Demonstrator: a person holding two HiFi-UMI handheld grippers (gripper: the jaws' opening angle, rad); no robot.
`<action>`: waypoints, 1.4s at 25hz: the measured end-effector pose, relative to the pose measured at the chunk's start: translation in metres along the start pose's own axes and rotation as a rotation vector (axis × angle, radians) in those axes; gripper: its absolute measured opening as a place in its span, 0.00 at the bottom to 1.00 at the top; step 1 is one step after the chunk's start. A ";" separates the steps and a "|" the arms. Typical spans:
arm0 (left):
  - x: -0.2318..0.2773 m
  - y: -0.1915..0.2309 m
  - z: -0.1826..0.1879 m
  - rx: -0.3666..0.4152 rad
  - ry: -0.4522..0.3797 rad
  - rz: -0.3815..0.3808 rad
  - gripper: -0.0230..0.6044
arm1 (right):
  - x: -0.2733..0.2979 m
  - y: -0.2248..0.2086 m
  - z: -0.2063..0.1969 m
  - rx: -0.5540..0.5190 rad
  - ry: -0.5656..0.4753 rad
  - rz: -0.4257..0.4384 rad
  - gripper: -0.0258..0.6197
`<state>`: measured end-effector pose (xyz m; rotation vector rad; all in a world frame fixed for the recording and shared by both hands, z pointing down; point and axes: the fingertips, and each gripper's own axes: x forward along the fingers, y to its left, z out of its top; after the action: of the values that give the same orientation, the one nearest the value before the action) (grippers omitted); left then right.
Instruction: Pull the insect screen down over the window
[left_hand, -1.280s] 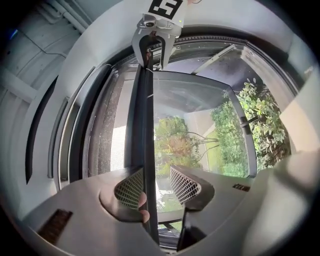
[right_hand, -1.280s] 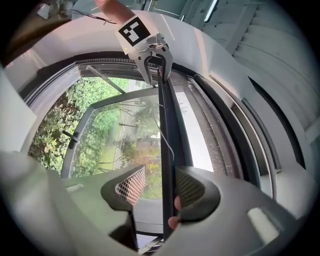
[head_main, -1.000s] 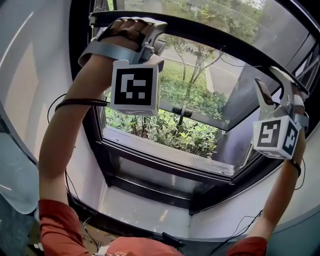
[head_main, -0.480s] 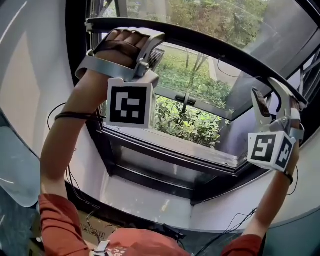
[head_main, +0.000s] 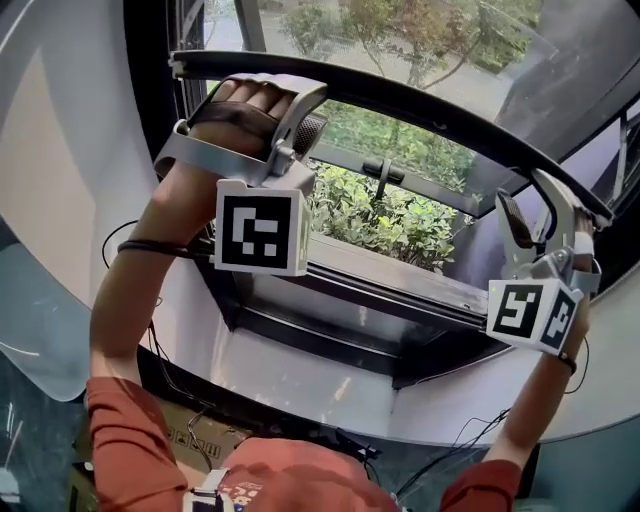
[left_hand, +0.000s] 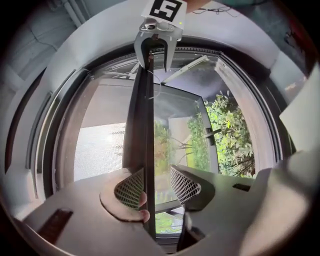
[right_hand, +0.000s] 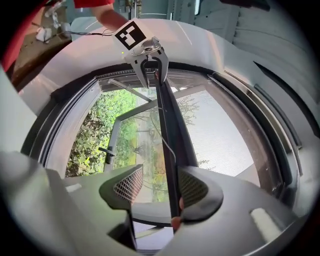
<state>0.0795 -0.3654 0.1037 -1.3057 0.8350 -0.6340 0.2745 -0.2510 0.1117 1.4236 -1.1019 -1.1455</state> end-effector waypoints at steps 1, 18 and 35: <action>-0.001 -0.005 0.000 -0.008 -0.003 -0.013 0.30 | -0.001 0.004 0.001 0.004 0.003 0.009 0.39; -0.032 -0.137 0.021 -0.035 -0.039 -0.166 0.29 | -0.031 0.146 -0.018 0.108 -0.021 0.184 0.44; -0.034 -0.187 0.010 -0.071 -0.020 -0.317 0.29 | -0.026 0.191 -0.011 0.168 0.022 0.325 0.46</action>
<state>0.0778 -0.3643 0.2944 -1.5226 0.6429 -0.8448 0.2673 -0.2481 0.3046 1.3184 -1.3821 -0.8197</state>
